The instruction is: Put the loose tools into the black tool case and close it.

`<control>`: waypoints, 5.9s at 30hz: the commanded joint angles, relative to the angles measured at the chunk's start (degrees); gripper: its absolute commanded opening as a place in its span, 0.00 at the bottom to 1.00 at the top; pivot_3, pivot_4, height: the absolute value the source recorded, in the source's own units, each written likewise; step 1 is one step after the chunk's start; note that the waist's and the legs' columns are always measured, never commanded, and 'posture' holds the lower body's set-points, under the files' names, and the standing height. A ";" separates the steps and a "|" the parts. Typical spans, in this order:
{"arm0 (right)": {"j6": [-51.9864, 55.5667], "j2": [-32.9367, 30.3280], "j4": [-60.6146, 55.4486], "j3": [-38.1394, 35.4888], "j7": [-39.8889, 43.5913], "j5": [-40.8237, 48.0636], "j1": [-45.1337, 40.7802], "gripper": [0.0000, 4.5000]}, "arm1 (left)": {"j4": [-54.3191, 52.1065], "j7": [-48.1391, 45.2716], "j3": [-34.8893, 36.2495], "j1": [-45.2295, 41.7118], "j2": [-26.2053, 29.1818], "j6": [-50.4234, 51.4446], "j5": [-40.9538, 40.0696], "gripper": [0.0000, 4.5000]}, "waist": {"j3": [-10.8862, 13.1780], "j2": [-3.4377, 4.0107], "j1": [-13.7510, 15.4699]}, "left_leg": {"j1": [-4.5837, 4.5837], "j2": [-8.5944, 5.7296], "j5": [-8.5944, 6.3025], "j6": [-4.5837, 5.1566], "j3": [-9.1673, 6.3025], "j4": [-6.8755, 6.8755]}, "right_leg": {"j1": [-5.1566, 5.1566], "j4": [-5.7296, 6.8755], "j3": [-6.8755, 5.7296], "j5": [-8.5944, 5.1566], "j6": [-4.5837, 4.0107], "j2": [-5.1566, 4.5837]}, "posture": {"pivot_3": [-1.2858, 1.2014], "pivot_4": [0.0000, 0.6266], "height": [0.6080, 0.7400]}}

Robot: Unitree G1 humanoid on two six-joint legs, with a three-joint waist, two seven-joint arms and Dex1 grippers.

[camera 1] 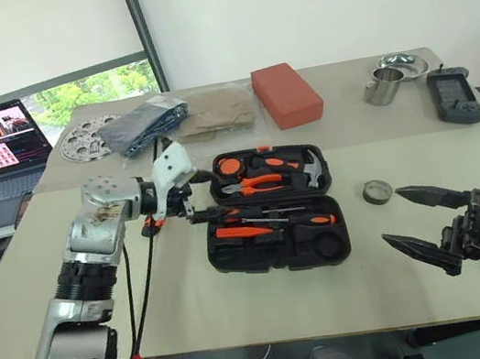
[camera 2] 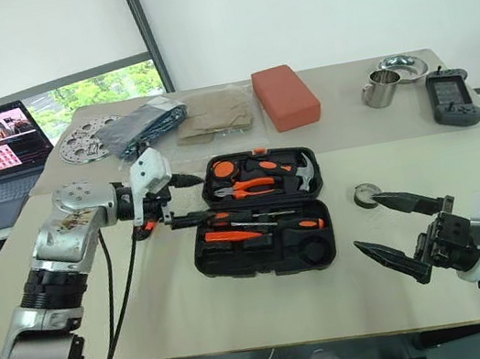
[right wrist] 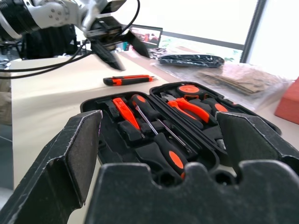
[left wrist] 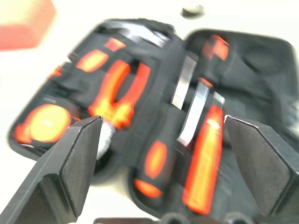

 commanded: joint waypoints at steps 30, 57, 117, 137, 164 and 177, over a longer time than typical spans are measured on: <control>2.15 -0.26 6.46 12.04 -0.27 -4.99 -14.47 1.00 | -2.38 37.66 13.13 17.86 -1.48 6.30 2.87 0.99 | -0.01 0.00 -0.08 | 0.10 0.03 0.00 0.00 -0.46 -0.12 | 0.00 0.04 -0.10 0.18 -0.31 -0.09 | 0.52 0.24 1.00; 4.37 -0.76 1.60 9.34 -2.89 -2.93 -11.58 1.00 | 10.55 47.54 15.77 11.72 -5.24 3.73 2.91 0.40 | 0.00 -0.02 -0.38 | 0.15 0.00 0.00 -0.01 -0.52 -0.15 | 0.00 0.08 -0.11 0.19 -0.33 -0.08 | 0.52 0.24 1.00; -5.54 5.82 -0.76 -0.55 3.27 2.82 5.91 1.00 | -0.72 -13.51 -15.47 4.56 0.32 -17.07 9.29 0.62 | 0.02 0.00 -0.19 | -0.05 -0.03 0.01 -0.02 -0.53 -0.12 | 0.11 -0.37 -0.09 0.19 -0.34 0.15 | 0.52 0.24 1.00; -5.60 5.03 -0.51 -0.08 2.84 2.82 4.97 1.00 | 1.02 -13.14 -9.89 1.10 -2.96 -15.95 0.47 0.68 | 0.02 0.02 -0.10 | -0.07 -0.04 0.01 -0.01 -0.53 -0.10 | 0.11 -0.37 -0.09 0.20 -0.35 0.13 | 0.52 0.24 1.00; -4.62 3.37 -2.64 -0.79 0.73 3.16 7.21 1.00 | 22.15 -11.07 -15.41 0.94 -10.84 -34.11 9.52 0.01 | 0.01 0.01 -0.07 | -0.05 -0.10 0.01 -0.01 -0.52 -0.07 | 0.16 -0.35 -0.08 0.20 -0.35 0.16 | 0.52 0.24 1.00; -4.19 2.95 -2.89 0.04 0.13 3.03 6.37 1.00 | 29.53 -9.56 -18.10 2.32 -12.23 -39.01 13.06 0.01 | -0.07 0.07 0.00 | 0.11 -0.10 0.01 -0.01 -0.54 0.04 | 0.57 -0.34 -0.07 -0.01 0.08 0.14 | 0.52 0.24 1.00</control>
